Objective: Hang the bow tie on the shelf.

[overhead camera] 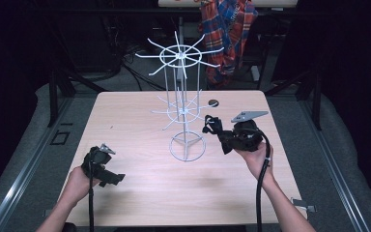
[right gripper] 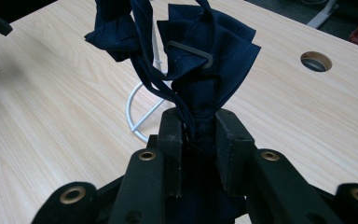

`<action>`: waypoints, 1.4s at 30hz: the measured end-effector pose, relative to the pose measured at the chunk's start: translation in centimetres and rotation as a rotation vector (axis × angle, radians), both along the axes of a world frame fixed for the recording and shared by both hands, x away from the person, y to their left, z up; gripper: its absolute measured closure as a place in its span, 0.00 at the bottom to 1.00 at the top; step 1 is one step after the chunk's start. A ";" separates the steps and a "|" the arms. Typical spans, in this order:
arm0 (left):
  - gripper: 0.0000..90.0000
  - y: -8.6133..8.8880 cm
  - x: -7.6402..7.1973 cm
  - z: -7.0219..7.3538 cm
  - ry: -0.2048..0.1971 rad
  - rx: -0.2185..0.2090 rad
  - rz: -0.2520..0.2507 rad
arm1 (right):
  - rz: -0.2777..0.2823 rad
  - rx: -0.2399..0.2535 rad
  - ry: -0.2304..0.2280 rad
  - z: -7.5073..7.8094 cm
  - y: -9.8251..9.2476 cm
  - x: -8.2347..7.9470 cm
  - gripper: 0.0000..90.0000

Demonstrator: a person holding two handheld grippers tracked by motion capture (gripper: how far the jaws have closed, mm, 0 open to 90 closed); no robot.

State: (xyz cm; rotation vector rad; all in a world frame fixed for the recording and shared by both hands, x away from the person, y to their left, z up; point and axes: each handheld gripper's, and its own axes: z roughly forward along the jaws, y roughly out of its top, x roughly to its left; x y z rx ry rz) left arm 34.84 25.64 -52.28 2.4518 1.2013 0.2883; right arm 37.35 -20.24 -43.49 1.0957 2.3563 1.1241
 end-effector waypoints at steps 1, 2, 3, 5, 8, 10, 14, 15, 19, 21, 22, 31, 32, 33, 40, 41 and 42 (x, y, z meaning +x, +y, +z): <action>0.02 0.0 0.0 0.0 0.000 0.000 0.000 | 0.000 -0.001 0.002 0.0 0.1 0.1 0.81; 0.02 0.2 -0.1 0.0 0.000 -0.002 0.007 | 0.004 0.001 -0.001 -0.1 0.1 0.2 0.81; 0.02 0.2 -0.1 0.0 0.000 -0.002 0.007 | 0.004 0.001 -0.001 -0.1 0.1 0.2 0.81; 0.02 0.4 -0.3 0.0 -0.002 0.000 0.013 | 0.010 -0.007 0.005 -0.1 0.3 0.4 0.82; 0.02 0.6 -0.5 0.0 0.000 -0.002 0.018 | 0.018 -0.003 0.006 -0.1 0.5 0.5 0.81; 0.02 0.8 -0.6 0.0 0.003 -0.003 0.024 | 0.015 -0.003 0.008 -0.2 0.7 0.6 0.81; 0.02 0.9 -0.7 0.0 0.001 -0.002 0.028 | 0.023 -0.001 0.013 -0.2 0.8 0.8 0.81; 0.02 1.0 -0.8 0.0 0.001 0.000 0.030 | 0.025 -0.005 0.020 -0.2 0.9 0.9 0.81; 0.02 1.2 -0.9 0.0 0.000 0.000 0.036 | 0.028 0.004 0.016 -0.4 1.1 1.0 0.81; 0.02 1.3 -1.1 0.0 -0.001 -0.001 0.042 | 0.034 -0.001 0.020 -0.4 1.2 1.2 0.81; 0.02 1.3 -1.1 0.0 -0.001 -0.001 0.042 | 0.034 -0.001 0.020 -0.4 1.2 1.2 0.81; 0.02 1.8 -1.5 0.0 0.001 -0.003 0.056 | 0.043 -0.007 0.028 -0.5 1.7 1.5 0.81; 0.02 1.9 -1.6 0.0 -0.001 -0.005 0.059 | 0.044 -0.013 0.028 -0.6 1.8 1.6 0.81; 0.02 1.9 -1.6 0.0 -0.001 -0.005 0.059 | 0.044 -0.013 0.028 -0.6 1.8 1.6 0.81; 0.02 2.1 -1.8 0.0 0.001 -0.004 0.066 | 0.052 -0.017 0.038 -0.8 2.1 1.9 0.81; 0.02 2.2 -1.8 0.0 0.002 -0.003 0.065 | 0.049 -0.014 0.040 -0.8 2.1 2.0 0.81; 0.02 2.2 -1.8 0.0 0.002 -0.003 0.067 | 0.050 -0.015 0.043 -0.8 2.2 2.0 0.81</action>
